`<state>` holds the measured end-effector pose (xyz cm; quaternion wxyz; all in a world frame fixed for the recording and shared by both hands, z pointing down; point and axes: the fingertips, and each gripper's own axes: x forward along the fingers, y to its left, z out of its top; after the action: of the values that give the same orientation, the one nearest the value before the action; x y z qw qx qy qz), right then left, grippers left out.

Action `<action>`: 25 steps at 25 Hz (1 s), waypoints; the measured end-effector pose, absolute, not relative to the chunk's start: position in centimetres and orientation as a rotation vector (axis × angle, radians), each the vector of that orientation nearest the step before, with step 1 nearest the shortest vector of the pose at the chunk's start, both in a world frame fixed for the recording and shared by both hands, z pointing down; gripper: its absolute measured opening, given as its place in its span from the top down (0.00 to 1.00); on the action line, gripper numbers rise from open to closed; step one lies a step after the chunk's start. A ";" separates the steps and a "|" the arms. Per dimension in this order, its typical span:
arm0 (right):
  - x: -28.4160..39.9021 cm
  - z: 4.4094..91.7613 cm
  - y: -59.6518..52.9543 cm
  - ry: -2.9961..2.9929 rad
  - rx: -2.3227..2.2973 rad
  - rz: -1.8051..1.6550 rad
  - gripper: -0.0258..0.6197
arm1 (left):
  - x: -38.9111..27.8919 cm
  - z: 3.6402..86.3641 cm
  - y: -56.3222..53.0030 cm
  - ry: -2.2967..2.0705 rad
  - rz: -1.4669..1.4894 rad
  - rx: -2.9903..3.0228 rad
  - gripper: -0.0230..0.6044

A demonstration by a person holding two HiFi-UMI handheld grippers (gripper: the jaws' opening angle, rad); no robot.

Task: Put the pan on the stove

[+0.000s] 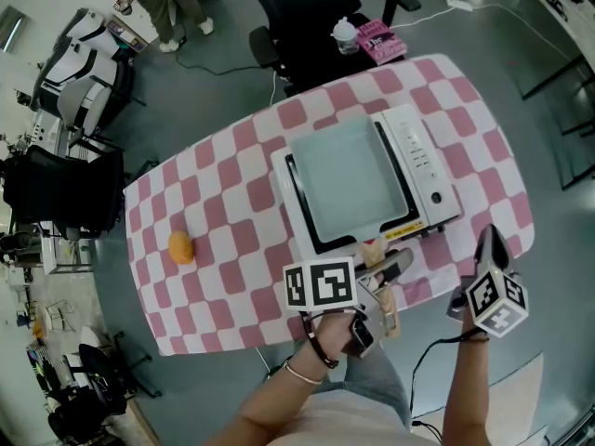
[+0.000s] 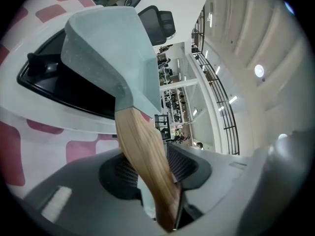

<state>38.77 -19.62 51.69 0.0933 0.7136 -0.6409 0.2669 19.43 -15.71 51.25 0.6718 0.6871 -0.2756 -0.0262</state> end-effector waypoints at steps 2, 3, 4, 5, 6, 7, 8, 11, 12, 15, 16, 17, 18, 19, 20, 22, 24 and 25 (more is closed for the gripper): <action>38.6 51.6 -19.6 -1.902 2.118 0.791 0.95 | 19.5 51.2 -15.6 -0.610 -0.056 1.553 0.70; 38.5 51.6 -19.6 -1.903 2.118 0.790 0.95 | 19.4 51.1 -15.6 -0.604 -0.054 1.555 0.68; 38.4 51.5 -19.6 -1.904 2.118 0.789 0.95 | 19.4 51.2 -15.5 -0.597 -0.052 1.556 0.67; 38.3 51.5 -19.6 -1.903 2.118 0.789 0.95 | 19.4 51.2 -15.4 -0.589 -0.050 1.556 0.65; 38.1 51.4 -19.6 -1.902 2.117 0.790 0.95 | 19.3 51.2 -15.3 -0.582 -0.047 1.556 0.64; 37.9 51.3 -19.6 -1.903 2.115 0.790 0.95 | 19.1 51.3 -15.1 -0.578 -0.043 1.555 0.63; 37.8 51.2 -19.7 -1.906 2.113 0.790 0.95 | 18.9 51.3 -15.0 -0.577 -0.040 1.554 0.62; 37.3 50.8 -19.9 -1.922 2.111 0.785 0.95 | 17.9 51.2 -14.8 -0.574 -0.055 1.542 0.61; 37.1 50.6 -19.9 -1.925 2.111 0.782 0.95 | 17.5 51.1 -14.7 -0.571 -0.063 1.535 0.61; 36.4 49.9 -19.9 -1.930 2.107 0.775 0.95 | 15.9 50.9 -14.2 -0.579 -0.066 1.531 0.60; 36.2 49.6 -20.0 -1.932 2.106 0.771 0.95 | 15.4 50.9 -14.1 -0.587 -0.061 1.536 0.60; 36.0 49.4 -20.0 -1.933 2.104 0.768 0.95 | 14.8 50.8 -13.9 -0.595 -0.057 1.540 0.60; 35.9 49.2 -20.1 -1.935 2.105 0.763 0.95 | 14.2 50.8 -13.8 -0.601 -0.052 1.546 0.60; 35.7 49.0 -20.1 -1.937 2.106 0.759 0.95 | 13.7 50.7 -13.6 -0.606 -0.046 1.552 0.60; 35.5 48.8 -20.2 -1.939 2.107 0.754 0.95 | 13.1 50.7 -13.4 -0.611 -0.036 1.561 0.60; 35.0 48.2 -20.1 -1.947 2.109 0.743 0.95 | 11.7 50.5 -13.2 -0.632 -0.008 1.588 0.60; 34.5 47.4 -20.1 -1.953 2.112 0.725 0.95 | 10.1 50.1 -13.2 -0.674 0.026 1.638 0.60; 34.2 47.0 -20.1 -1.956 2.115 0.714 0.95 | 9.3 49.7 -13.5 -0.704 0.045 1.677 0.60</action>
<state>34.24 -20.12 47.02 0.0869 0.7099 -0.6565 0.2397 9.28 -13.48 49.68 0.6140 0.7276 -0.3053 0.0196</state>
